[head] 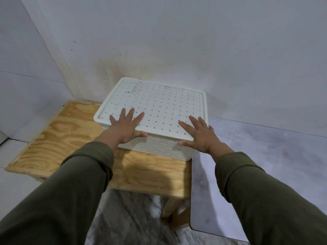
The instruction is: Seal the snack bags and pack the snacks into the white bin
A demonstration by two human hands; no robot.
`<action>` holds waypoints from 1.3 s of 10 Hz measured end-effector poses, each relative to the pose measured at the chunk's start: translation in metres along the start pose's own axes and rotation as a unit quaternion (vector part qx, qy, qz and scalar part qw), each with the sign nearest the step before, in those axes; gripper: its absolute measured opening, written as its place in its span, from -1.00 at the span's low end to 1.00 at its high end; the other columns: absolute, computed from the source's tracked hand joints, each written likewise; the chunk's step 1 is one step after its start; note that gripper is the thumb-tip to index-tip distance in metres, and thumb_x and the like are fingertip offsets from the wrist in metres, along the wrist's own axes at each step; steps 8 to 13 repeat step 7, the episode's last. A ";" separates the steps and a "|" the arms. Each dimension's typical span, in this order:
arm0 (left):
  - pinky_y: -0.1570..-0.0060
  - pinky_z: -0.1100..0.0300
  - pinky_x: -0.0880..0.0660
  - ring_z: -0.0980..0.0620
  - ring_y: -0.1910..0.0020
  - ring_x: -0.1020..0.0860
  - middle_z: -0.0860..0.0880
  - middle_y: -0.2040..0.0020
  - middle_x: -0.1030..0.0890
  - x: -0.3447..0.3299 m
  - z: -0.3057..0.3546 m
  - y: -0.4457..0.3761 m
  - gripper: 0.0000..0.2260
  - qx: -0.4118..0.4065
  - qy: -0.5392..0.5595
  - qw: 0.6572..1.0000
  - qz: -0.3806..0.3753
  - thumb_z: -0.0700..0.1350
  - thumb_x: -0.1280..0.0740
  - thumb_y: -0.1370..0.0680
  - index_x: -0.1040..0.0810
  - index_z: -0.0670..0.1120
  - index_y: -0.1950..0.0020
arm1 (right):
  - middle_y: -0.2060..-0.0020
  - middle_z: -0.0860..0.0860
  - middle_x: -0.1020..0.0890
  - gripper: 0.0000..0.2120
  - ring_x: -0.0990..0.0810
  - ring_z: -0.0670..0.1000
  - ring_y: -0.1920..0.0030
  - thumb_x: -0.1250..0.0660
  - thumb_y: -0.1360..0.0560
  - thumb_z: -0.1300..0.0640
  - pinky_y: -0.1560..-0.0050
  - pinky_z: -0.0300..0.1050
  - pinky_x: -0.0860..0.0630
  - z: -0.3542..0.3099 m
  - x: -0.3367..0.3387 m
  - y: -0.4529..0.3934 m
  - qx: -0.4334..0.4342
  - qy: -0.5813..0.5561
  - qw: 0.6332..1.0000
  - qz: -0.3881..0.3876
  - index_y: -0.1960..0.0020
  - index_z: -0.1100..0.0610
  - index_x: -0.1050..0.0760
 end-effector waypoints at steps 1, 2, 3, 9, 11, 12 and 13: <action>-0.37 -0.40 0.10 -0.16 -0.51 0.31 -0.03 -0.54 0.32 -0.003 -0.001 -0.002 -0.20 0.001 -0.004 1.000 -0.007 0.41 -0.08 -0.45 0.31 0.18 -0.50 | -0.54 -0.07 0.19 -0.24 0.28 0.10 -0.53 -0.07 -0.38 -0.47 -0.47 0.30 0.11 0.001 -0.001 -0.002 -0.007 0.004 1.000 0.000 -0.47 -0.33 0.16; -0.36 -0.41 0.15 -0.15 -0.50 0.35 -0.01 -0.53 0.35 -0.004 -0.002 -0.006 -0.19 -0.006 0.005 0.999 -0.034 0.45 -0.04 -0.42 0.31 0.20 -0.49 | -0.54 -0.09 0.20 -0.23 0.29 0.08 -0.53 -0.07 -0.36 -0.49 -0.45 0.36 0.12 0.001 -0.001 -0.002 -0.018 -0.015 1.000 -0.012 -0.46 -0.35 0.15; -0.35 -0.40 0.20 -0.12 -0.51 0.34 0.04 -0.54 0.33 0.001 -0.006 -0.014 -0.29 -0.001 0.049 0.997 -0.058 0.46 0.13 -0.43 0.25 0.24 -0.49 | -0.55 -0.06 0.14 -0.29 0.23 0.11 -0.53 -0.01 -0.39 -0.47 -0.41 0.40 0.10 -0.002 0.006 -0.008 -0.039 -0.039 0.998 -0.020 -0.47 -0.31 0.08; -0.08 0.35 -0.38 0.18 -0.11 -0.52 0.06 -0.15 -0.59 0.095 0.039 0.027 -0.78 -0.098 0.487 0.829 0.258 -0.05 -0.21 -0.61 -0.53 0.04 -0.22 | -0.17 0.02 -0.52 -0.69 -0.52 -0.06 -0.08 -0.25 -0.53 0.06 -0.06 -0.35 -0.40 -0.042 0.075 0.034 -0.065 -0.224 0.905 0.356 -0.26 0.04 -0.46; -0.08 0.35 -0.38 0.18 -0.11 -0.52 0.06 -0.15 -0.59 0.095 0.039 0.027 -0.78 -0.098 0.487 0.829 0.258 -0.05 -0.21 -0.61 -0.53 0.04 -0.22 | -0.17 0.02 -0.52 -0.69 -0.52 -0.06 -0.08 -0.25 -0.53 0.06 -0.06 -0.35 -0.40 -0.042 0.075 0.034 -0.065 -0.224 0.905 0.356 -0.26 0.04 -0.46; -0.08 0.35 -0.38 0.18 -0.11 -0.52 0.06 -0.15 -0.59 0.095 0.039 0.027 -0.78 -0.098 0.487 0.829 0.258 -0.05 -0.21 -0.61 -0.53 0.04 -0.22 | -0.17 0.02 -0.52 -0.69 -0.52 -0.06 -0.08 -0.25 -0.53 0.06 -0.06 -0.35 -0.40 -0.042 0.075 0.034 -0.065 -0.224 0.905 0.356 -0.26 0.04 -0.46; -0.08 0.35 -0.38 0.18 -0.11 -0.52 0.06 -0.15 -0.59 0.095 0.039 0.027 -0.78 -0.098 0.487 0.829 0.258 -0.05 -0.21 -0.61 -0.53 0.04 -0.22 | -0.17 0.02 -0.52 -0.69 -0.52 -0.06 -0.08 -0.25 -0.53 0.06 -0.06 -0.35 -0.40 -0.042 0.075 0.034 -0.065 -0.224 0.905 0.356 -0.26 0.04 -0.46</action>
Point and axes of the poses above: each hand's wrist, its own y-axis away from the middle knuckle, its own x-axis out of the back of the hand, z = x × y, the point moved 9 cm from there along -y, towards the middle knuckle
